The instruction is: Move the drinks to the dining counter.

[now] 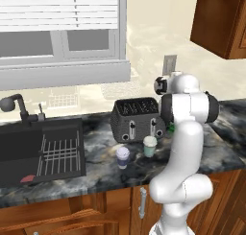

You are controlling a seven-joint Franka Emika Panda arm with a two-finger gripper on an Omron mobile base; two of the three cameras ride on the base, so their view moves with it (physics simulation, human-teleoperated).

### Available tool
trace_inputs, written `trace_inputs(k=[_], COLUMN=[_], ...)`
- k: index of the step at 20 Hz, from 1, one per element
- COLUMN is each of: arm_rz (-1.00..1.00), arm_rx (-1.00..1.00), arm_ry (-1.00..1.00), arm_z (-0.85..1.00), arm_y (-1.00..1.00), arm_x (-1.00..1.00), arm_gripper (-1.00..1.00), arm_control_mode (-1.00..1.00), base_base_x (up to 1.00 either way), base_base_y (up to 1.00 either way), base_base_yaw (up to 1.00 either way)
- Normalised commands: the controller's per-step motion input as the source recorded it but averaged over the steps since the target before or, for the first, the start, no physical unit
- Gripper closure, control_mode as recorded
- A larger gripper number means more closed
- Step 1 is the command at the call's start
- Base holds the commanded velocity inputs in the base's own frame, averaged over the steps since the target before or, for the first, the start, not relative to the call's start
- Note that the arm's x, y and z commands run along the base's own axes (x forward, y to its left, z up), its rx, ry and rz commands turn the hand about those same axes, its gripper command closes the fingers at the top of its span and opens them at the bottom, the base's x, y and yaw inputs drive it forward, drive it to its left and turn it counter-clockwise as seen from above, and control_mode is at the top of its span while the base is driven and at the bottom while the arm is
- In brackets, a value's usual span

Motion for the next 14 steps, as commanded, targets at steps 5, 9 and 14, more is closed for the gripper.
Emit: trace_inputs(k=[5,9,14], arm_rz=[-0.02,-0.03,-0.08], arm_rx=[-0.01,-0.05,-0.01], arm_ry=[-0.21,-0.25,-0.09], arm_z=[0.22,0.06,0.46], arm_y=[0.07,0.16,0.05], arm_x=[-0.92,-1.00,-0.82], arm_gripper=[1.00,1.00,1.00], arm_control_mode=[-1.00,-1.00,-1.00], base_base_x=[0.00,0.00,0.00], base_base_y=[0.00,0.00,0.00], base_base_yaw=[0.00,0.00,0.00])
